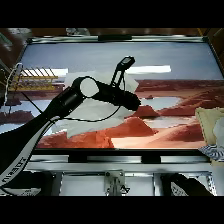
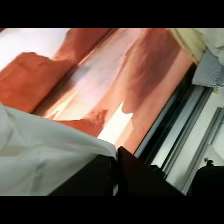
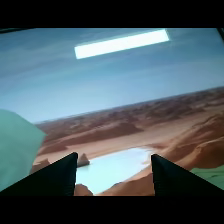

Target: Fold the shirts.

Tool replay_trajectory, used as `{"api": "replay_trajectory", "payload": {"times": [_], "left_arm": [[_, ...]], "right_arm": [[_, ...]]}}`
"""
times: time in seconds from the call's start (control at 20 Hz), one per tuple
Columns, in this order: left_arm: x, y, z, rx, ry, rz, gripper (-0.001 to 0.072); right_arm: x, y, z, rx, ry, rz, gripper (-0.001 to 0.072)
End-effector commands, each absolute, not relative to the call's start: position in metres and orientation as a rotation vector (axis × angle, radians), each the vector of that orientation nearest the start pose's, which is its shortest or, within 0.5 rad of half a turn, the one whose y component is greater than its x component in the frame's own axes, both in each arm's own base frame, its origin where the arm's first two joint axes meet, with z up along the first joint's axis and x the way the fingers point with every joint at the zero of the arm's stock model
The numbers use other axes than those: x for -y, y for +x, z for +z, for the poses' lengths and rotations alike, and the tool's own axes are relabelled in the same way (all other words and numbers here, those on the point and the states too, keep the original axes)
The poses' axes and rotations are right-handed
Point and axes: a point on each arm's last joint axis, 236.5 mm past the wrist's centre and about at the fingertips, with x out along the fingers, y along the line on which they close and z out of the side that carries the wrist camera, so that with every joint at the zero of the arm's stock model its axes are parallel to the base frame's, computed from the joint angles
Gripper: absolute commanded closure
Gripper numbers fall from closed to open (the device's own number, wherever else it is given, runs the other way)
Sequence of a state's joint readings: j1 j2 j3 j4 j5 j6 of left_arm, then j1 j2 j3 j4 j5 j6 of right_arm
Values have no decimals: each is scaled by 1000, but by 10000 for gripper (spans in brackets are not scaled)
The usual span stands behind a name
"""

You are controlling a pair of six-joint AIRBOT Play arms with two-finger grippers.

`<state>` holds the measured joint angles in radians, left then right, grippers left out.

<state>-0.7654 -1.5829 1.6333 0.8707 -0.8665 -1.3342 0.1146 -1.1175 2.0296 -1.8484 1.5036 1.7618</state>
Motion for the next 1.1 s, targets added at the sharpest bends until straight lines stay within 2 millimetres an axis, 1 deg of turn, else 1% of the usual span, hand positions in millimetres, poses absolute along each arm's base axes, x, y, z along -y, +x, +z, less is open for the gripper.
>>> {"api": "replay_trajectory", "payload": {"times": [0.0, 0.05, 0.1, 0.2, 0.25, 0.3, 0.35, 0.45, 0.5, 0.55, 0.6, 0.7, 0.8, 0.85, 0.9, 0.95, 1.05], "left_arm": [[496, 303, 146, -825, -159, -1148, 353], [487, 309, 145, -842, -152, -1140, 160], [471, 318, 144, -875, -139, -1128, 134], [424, 343, 137, -956, -97, -1076, 133], [397, 360, 134, -983, -81, -1030, 133], [367, 383, 131, -993, -83, -967, 133], [339, 407, 129, -986, -101, -899, 133], [295, 442, 118, -993, -146, -800, 122], [281, 452, 110, -1006, -161, -769, 94], [269, 460, 98, -1026, -164, -750, 88], [264, 465, 87, -1045, -166, -740, 80], [264, 469, 64, -1083, -162, -738, 80], [275, 468, 44, -1116, -159, -746, 80], [284, 468, 37, -1117, -165, -753, 80], [294, 470, 34, -1107, -180, -760, 81], [306, 472, 34, -1086, -201, -768, 81], [324, 476, 34, -1046, -214, -775, 83]], "right_arm": [[28, 342, 370, -591, 62, -224, 128], [28, 341, 368, -604, 61, -226, 128], [28, 341, 364, -618, 60, -229, 128], [27, 343, 354, -651, 58, -228, 128], [23, 345, 344, -684, 59, -215, 125], [15, 346, 330, -732, 61, -189, 77], [6, 348, 314, -789, 63, -155, 58], [-21, 357, 276, -908, 82, -57, 58], [-36, 363, 255, -966, 97, -5, 58], [-49, 369, 234, -1024, 115, 41, 58], [-63, 375, 210, -1090, 135, 87, 58], [-85, 380, 162, -1230, 176, 151, 58], [-96, 383, 118, -1357, 205, 172, 58], [-101, 383, 100, -1409, 220, 184, 58], [-105, 383, 86, -1453, 233, 192, 58], [-109, 384, 75, -1482, 243, 198, 58], [-111, 386, 64, -1512, 251, 200, 58]]}}
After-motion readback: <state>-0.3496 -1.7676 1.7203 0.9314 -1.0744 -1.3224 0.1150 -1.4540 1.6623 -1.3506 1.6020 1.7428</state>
